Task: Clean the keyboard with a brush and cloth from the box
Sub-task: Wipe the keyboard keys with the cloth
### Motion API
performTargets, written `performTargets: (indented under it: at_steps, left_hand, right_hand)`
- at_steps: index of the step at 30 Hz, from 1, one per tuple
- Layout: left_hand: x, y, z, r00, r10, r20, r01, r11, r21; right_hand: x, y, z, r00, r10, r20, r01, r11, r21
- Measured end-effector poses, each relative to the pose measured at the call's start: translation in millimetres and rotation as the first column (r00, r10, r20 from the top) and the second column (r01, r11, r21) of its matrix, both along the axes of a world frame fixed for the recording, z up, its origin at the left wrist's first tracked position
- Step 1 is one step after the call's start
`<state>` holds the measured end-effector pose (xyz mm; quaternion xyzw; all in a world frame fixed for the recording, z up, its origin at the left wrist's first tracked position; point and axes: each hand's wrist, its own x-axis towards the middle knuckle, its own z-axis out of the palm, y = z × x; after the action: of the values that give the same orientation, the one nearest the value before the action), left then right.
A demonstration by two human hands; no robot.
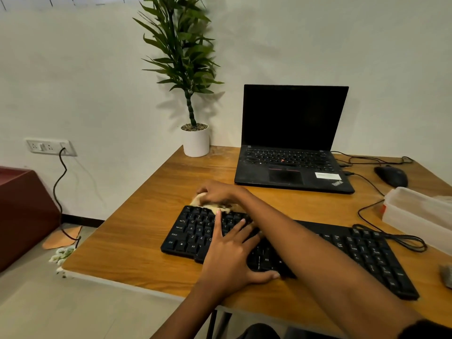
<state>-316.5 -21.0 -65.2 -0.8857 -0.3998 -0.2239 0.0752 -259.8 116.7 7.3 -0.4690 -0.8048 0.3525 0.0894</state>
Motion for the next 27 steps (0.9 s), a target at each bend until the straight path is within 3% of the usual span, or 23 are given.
performTargets:
  at_steps: [5,9,13,17,21,24,27]
  left_hand:
    - [1.0,-3.0,2.9,0.998,0.040,-0.050,-0.041,0.999,-0.029]
    - [1.2,-3.8,3.5,0.996,0.050,-0.075,-0.052,0.998,-0.024]
    - [1.5,-4.4,3.0,0.995,0.058,-0.082,-0.060,0.998,-0.018]
    - [1.8,-2.7,4.3,0.992,0.075,-0.103,-0.074,0.997,0.020]
    - [-0.1,2.1,10.7,0.990,0.071,-0.125,-0.071,0.997,0.002]
    - [3.2,2.4,17.5,0.986,0.052,-0.156,-0.061,0.997,-0.050]
    - [6.1,10.8,26.6,0.972,-0.003,-0.236,-0.042,0.982,-0.186]
  right_hand:
    - [100.9,-32.8,20.4,0.957,0.029,0.288,-0.050,0.997,0.066]
    - [186.8,-66.0,28.4,0.897,-0.101,0.430,0.106,0.994,0.011]
    - [241.1,-99.5,32.2,0.849,-0.231,0.475,0.244,0.969,0.036]
    - [267.6,-132.1,20.8,0.798,-0.471,0.377,0.398,0.881,0.257]
    - [278.2,-164.1,-3.0,0.619,-0.774,0.135,0.670,0.610,0.424]
    - [273.7,-196.9,-15.0,0.496,-0.868,-0.031,0.800,0.443,0.404]
    - [261.5,-234.2,-23.0,0.445,-0.887,-0.125,0.860,0.385,0.334]
